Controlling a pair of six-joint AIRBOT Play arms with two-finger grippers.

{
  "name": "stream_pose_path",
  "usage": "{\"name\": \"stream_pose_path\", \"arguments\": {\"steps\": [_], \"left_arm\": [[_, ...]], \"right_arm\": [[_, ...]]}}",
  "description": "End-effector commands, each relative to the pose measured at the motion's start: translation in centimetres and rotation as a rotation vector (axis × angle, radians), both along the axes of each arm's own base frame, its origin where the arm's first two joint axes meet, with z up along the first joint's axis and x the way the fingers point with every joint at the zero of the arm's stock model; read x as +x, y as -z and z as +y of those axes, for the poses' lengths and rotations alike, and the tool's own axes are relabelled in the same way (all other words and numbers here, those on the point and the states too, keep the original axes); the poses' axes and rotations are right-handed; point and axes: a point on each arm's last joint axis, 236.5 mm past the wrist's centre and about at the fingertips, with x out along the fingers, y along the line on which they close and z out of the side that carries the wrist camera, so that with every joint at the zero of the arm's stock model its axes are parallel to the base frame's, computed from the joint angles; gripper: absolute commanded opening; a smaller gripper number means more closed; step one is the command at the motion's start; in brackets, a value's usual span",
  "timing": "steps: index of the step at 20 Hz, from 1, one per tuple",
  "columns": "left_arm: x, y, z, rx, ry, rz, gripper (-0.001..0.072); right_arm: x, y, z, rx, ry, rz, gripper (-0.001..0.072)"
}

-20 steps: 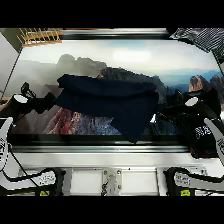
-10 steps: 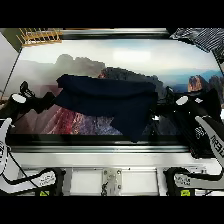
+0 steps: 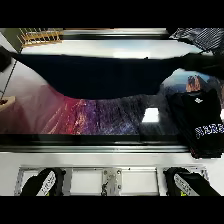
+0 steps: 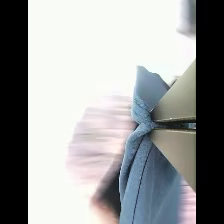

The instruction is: Fold the clothes and pants, and hang the long-sleeved shirts on hangers.

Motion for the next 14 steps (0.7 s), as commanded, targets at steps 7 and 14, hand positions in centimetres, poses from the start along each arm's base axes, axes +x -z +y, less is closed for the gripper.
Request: {"name": "stream_pose_path", "arguments": {"steps": [7,14], "left_arm": [[-23.1,-20.6,-5.0,0.292,-0.119,-0.575,0.0006],[-14.4,-13.0,-3.1,0.179,-0.061,-0.236,0.0006]], "right_arm": [[-18.7,-19.1,0.1,0.002,0.049,-0.548,0.0013],[-15.9,-13.9,-0.1,0.113,0.080,-0.294,0.0012]]}}
